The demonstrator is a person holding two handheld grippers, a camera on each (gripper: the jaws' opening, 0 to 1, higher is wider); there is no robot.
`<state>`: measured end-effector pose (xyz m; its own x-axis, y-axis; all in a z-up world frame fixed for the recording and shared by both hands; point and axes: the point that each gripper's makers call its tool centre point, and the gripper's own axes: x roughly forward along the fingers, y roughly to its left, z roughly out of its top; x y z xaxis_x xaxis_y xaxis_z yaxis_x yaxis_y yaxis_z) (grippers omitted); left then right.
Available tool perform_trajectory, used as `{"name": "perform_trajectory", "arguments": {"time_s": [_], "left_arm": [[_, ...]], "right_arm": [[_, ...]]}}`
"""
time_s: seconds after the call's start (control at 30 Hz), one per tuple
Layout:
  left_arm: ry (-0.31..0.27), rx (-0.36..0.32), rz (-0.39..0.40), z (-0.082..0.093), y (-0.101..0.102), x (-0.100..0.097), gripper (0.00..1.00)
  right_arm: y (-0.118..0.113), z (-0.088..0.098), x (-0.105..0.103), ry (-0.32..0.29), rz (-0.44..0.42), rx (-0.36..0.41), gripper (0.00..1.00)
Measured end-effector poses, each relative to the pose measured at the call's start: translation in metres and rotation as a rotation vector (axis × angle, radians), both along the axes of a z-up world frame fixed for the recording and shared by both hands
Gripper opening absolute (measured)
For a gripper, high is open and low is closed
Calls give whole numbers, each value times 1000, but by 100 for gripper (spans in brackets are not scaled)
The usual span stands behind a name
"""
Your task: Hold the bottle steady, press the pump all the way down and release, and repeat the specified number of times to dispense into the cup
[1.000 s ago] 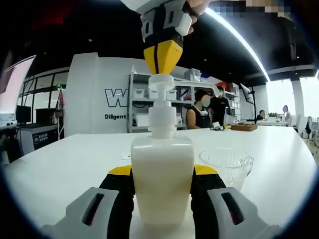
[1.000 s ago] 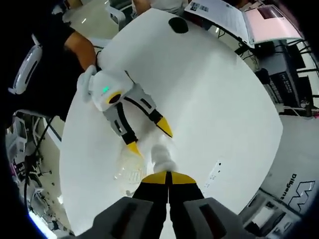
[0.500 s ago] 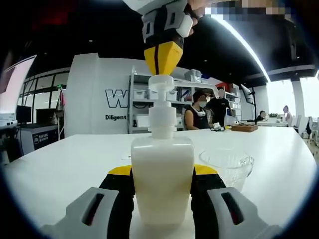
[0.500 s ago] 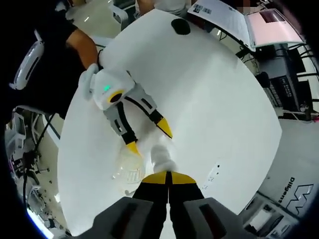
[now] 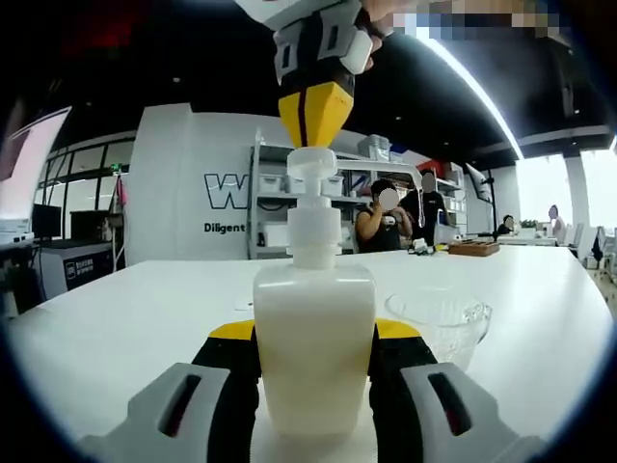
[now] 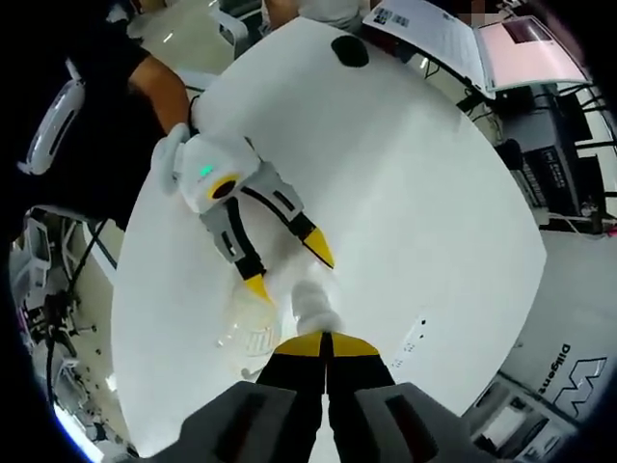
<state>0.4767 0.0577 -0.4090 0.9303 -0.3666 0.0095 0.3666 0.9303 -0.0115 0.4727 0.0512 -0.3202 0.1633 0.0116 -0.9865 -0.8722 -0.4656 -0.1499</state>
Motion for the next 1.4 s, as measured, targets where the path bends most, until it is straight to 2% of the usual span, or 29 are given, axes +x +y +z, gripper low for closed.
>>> {"name": "perform_trajectory", "arguments": {"time_s": [0.77, 1.07, 1.4], "left_arm": [[-3, -3, 1, 1, -1, 1, 41], [-4, -4, 1, 1, -2, 1, 41], [-4, -5, 2, 1, -1, 4, 41]], "right_arm": [[-2, -1, -1, 22, 15, 15, 0], [-2, -2, 0, 30, -2, 42, 0], [-1, -3, 0, 26, -5, 38, 0]]}}
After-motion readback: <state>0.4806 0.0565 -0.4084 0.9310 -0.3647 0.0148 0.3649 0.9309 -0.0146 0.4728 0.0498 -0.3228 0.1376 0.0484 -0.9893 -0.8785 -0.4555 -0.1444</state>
